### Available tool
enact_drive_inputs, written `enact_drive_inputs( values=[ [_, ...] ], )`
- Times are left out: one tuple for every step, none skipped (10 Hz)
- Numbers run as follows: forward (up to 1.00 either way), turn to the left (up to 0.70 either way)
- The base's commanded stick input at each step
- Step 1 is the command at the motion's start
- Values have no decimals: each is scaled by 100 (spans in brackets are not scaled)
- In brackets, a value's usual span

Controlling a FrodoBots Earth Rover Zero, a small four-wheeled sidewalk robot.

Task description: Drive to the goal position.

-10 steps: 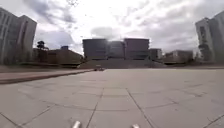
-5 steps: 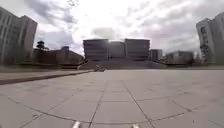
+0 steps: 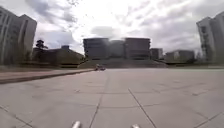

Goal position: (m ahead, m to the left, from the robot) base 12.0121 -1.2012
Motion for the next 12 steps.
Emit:
enact_drive_inputs(
  values=[
    [70,0],
    [70,0],
    [70,0],
    [70,0],
    [70,0],
    [70,0],
    [70,0],
    [70,0],
    [70,0],
    [70,0],
    [70,0],
    [70,0]
  ],
)
